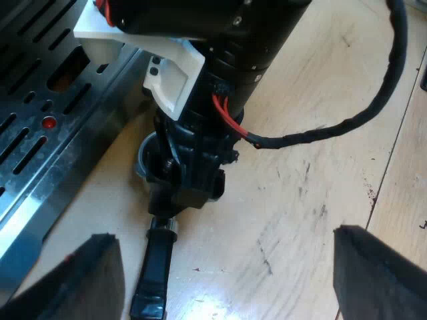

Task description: Put the handle in the coffee machine

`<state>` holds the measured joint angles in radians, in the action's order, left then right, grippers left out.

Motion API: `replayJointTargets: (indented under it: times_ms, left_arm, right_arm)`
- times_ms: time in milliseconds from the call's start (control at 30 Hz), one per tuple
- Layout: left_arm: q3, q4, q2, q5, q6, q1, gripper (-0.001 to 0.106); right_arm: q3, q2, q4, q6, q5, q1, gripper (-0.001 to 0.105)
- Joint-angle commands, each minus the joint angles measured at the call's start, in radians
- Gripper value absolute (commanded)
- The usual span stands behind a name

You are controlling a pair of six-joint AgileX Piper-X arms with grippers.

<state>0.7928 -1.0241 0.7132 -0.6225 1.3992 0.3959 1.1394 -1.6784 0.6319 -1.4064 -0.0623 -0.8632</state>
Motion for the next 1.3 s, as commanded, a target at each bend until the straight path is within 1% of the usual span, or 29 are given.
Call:
replayJointTargets:
  times_ms: [33, 300, 333, 367, 400, 433, 467, 500, 533, 833, 900, 967, 1033, 1067, 1200, 1267, 1300]
  left_arm:
    - [0.004, 0.005, -0.005, -0.01, 0.012, 0.0, 0.068]
    - [0.004, 0.005, -0.005, -0.01, 0.012, 0.0, 0.068]
    - [0.004, 0.005, -0.005, -0.01, 0.012, 0.0, 0.068]
    - [0.004, 0.005, -0.005, -0.01, 0.012, 0.0, 0.068]
    - [0.004, 0.005, -0.005, -0.01, 0.012, 0.0, 0.068]
    - [0.004, 0.005, -0.005, -0.01, 0.012, 0.0, 0.068]
    - [0.004, 0.005, -0.005, -0.01, 0.012, 0.0, 0.068]
    - [0.004, 0.005, -0.005, -0.01, 0.012, 0.0, 0.068]
    - [0.004, 0.005, -0.005, -0.01, 0.012, 0.0, 0.068]
    - [0.004, 0.005, -0.005, -0.01, 0.003, 0.0, 0.068]
    - [0.004, 0.005, -0.005, -0.01, -0.016, 0.0, 0.068]
    - [0.004, 0.005, -0.005, -0.01, -0.067, 0.0, 0.068]
    - [0.004, 0.005, -0.005, -0.01, -0.089, 0.0, 0.068]
    - [0.004, 0.005, -0.005, -0.01, -0.113, 0.0, 0.068]
    - [0.004, 0.005, -0.005, -0.01, -0.131, 0.0, 0.068]
    - [0.004, 0.005, -0.005, -0.01, -0.179, 0.003, 0.068]
    - [0.004, 0.005, -0.005, -0.01, -0.19, 0.003, 0.068]
  right_arm:
    - [0.009, 0.001, 0.001, -0.01, -0.01, 0.002, 0.08]
    - [0.009, -0.003, 0.001, -0.01, -0.027, 0.002, 0.073]
    - [0.009, -0.003, 0.006, -0.01, -0.033, 0.002, 0.066]
    - [0.009, -0.003, 0.042, -0.01, -0.038, 0.002, 0.041]
    - [0.009, -0.003, 0.05, -0.01, -0.045, 0.002, 0.033]
    - [0.009, -0.003, 0.062, -0.01, -0.058, 0.002, 0.023]
    - [0.009, -0.003, 0.074, -0.01, -0.066, 0.002, 0.009]
    - [0.009, -0.003, 0.082, -0.01, -0.071, 0.002, 0.002]
    - [0.009, -0.003, 0.094, -0.01, -0.082, 0.002, 0.0]
    - [0.009, 0.069, 0.133, -0.003, -0.085, 0.002, 0.0]
    - [0.009, 0.088, 0.152, -0.003, -0.085, 0.002, 0.0]
    - [0.009, 0.113, 0.186, -0.003, -0.071, 0.002, 0.0]
    - [0.009, 0.125, 0.198, -0.003, -0.069, 0.002, 0.0]
    - [0.009, 0.13, 0.204, -0.003, -0.069, 0.002, 0.0]
    - [0.009, 0.16, 0.228, -0.003, -0.069, 0.002, 0.0]
    - [0.009, 0.168, 0.235, -0.003, -0.069, 0.002, 0.0]
    - [0.009, 0.174, 0.238, -0.003, -0.069, 0.002, 0.0]
